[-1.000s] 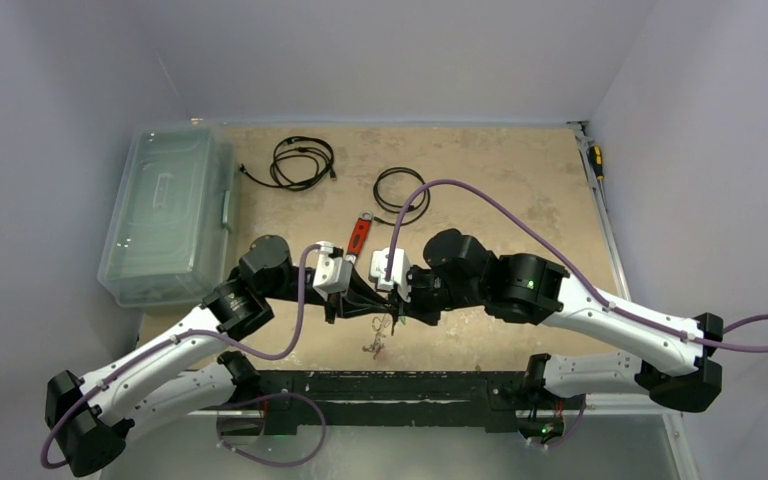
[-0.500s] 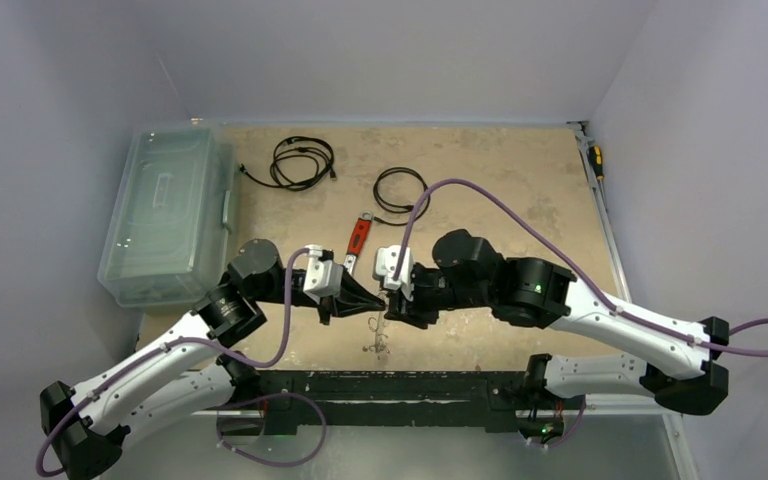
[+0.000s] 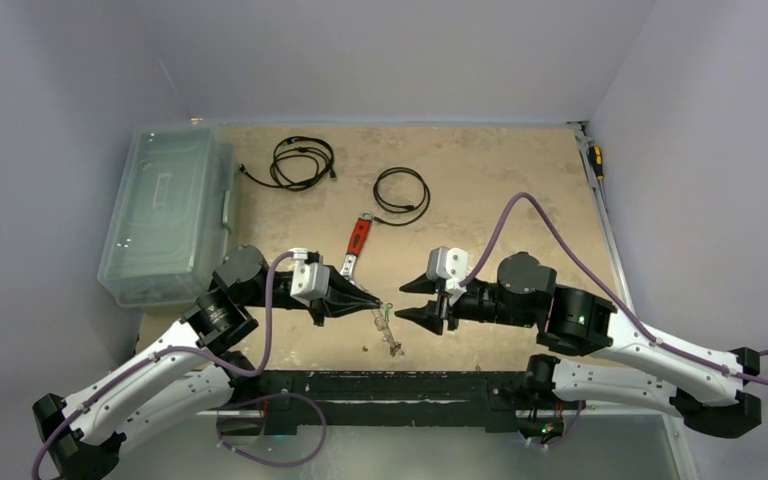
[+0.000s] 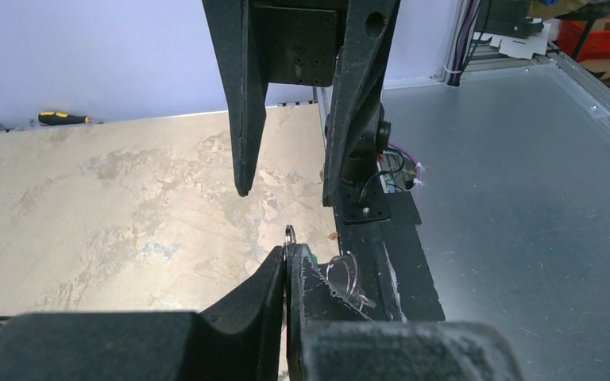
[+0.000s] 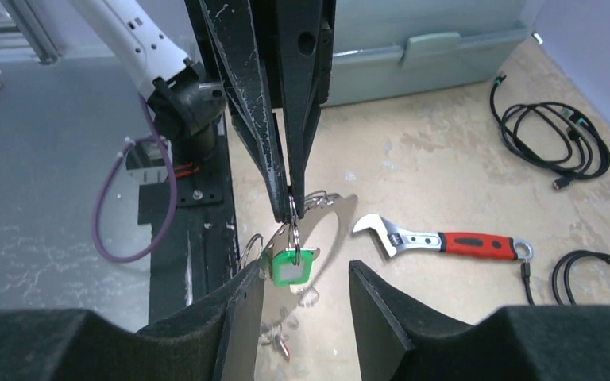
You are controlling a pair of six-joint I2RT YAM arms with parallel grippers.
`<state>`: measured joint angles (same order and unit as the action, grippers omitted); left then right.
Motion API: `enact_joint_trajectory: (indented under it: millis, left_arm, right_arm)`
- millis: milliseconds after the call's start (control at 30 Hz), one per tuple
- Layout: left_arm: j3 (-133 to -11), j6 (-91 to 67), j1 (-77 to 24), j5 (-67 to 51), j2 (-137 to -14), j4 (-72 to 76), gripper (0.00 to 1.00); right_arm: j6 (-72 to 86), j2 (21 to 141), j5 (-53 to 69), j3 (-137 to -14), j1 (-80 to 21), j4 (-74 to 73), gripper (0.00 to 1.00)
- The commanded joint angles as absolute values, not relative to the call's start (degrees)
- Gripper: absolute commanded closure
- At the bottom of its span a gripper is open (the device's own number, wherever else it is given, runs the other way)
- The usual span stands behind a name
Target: Put the keys on the keyring
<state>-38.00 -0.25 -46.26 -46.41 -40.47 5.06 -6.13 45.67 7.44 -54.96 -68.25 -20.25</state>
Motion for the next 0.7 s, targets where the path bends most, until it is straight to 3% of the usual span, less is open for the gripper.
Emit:
enact_joint_trajectory:
  millis: [0,233,467,667]
  left_arm:
    - [-37.8,-1.6,-46.1,-45.7,-39.0,8.6,1.00]
    - [-37.9,-1.8,-46.0,-45.7,-38.8,8.5,1.00]
    - [-37.9,-1.8,-46.0,-45.5,-38.4,8.3,1.00]
    - [-37.9,-1.9,-45.8,-44.7,-37.7,8.0,1.00]
  right_arm:
    - [-3.0,44.2,7.4,-52.3,-68.5,-11.6,0.54]
    - [-2.7,46.5,9.0,-52.3,-68.5,-9.0,0.57]
    - [-2.9,47.9,10.5,-52.7,-68.5,-8.5,0.67]
    - [-2.6,47.7,11.0,-51.8,-68.5,-8.9,0.68]
